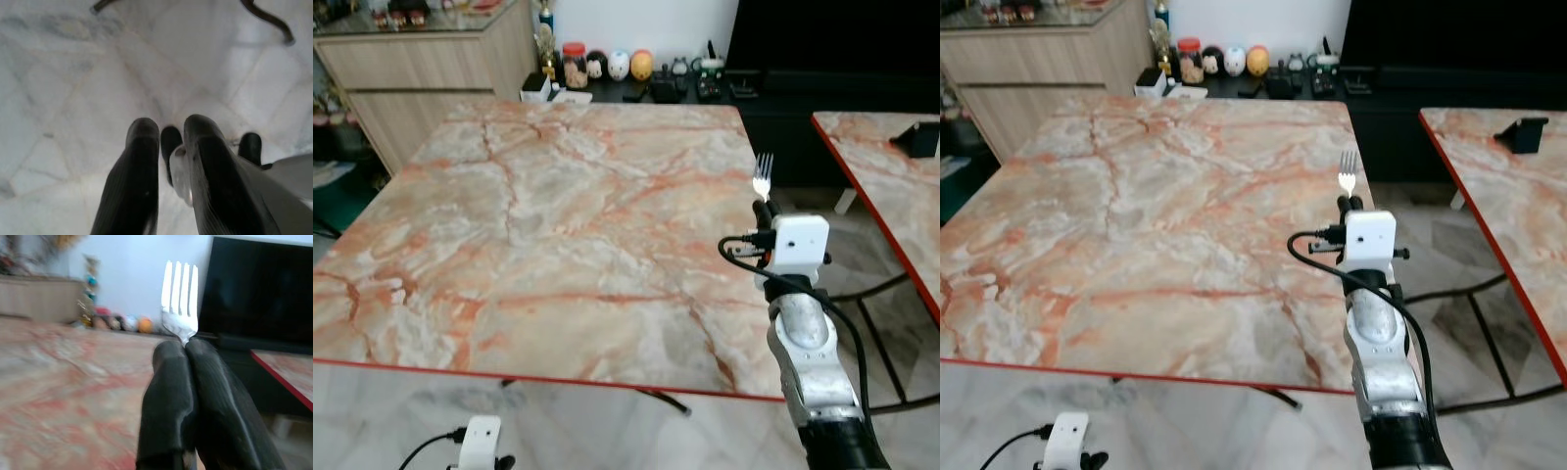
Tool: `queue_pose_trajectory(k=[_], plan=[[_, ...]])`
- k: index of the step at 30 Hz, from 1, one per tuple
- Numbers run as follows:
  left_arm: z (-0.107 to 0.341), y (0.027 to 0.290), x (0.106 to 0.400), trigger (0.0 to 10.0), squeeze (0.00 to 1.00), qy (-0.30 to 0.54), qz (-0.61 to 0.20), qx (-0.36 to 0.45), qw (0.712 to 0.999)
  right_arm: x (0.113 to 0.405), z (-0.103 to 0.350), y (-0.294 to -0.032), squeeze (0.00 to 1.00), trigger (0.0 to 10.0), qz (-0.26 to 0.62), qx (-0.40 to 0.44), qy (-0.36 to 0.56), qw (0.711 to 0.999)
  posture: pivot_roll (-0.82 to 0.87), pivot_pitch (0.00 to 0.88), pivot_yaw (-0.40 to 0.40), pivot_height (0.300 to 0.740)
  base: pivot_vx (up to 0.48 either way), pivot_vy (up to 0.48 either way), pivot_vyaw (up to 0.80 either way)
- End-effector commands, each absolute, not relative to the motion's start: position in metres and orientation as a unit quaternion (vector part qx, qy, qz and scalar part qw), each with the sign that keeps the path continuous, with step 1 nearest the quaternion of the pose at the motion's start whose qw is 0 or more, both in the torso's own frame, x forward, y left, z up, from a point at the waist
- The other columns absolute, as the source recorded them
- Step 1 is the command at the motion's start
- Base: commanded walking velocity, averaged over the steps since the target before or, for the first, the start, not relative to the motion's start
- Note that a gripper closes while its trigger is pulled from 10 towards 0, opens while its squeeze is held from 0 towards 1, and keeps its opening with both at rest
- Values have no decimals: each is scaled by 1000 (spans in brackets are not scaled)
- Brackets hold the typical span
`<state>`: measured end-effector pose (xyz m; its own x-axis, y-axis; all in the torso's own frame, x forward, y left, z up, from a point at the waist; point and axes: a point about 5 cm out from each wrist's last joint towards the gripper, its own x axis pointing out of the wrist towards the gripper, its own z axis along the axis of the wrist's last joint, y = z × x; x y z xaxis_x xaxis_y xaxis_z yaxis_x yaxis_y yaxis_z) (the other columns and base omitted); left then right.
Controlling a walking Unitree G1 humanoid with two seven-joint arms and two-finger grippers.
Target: Setting the table
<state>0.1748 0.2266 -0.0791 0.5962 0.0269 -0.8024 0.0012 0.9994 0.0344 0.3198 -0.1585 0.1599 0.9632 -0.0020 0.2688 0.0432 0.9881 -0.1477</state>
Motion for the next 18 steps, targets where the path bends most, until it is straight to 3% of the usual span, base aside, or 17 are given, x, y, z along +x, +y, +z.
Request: queue_pose_trajectory(k=[1, 18], plan=[[-80, 226, 173, 10000, 0, 456, 3, 18, 890, 319, 174, -166, 0, 10000, -27, -78, -170, 982, 17, 0, 16, 740, 0, -398, 0], [-80, 225, 174, 10000, 0, 455, 1, 15, 891, 314, 186, -166, 0, 10000, -36, -79, -207, 975, 16, 0, 15, 740, 0, -399, 0]])
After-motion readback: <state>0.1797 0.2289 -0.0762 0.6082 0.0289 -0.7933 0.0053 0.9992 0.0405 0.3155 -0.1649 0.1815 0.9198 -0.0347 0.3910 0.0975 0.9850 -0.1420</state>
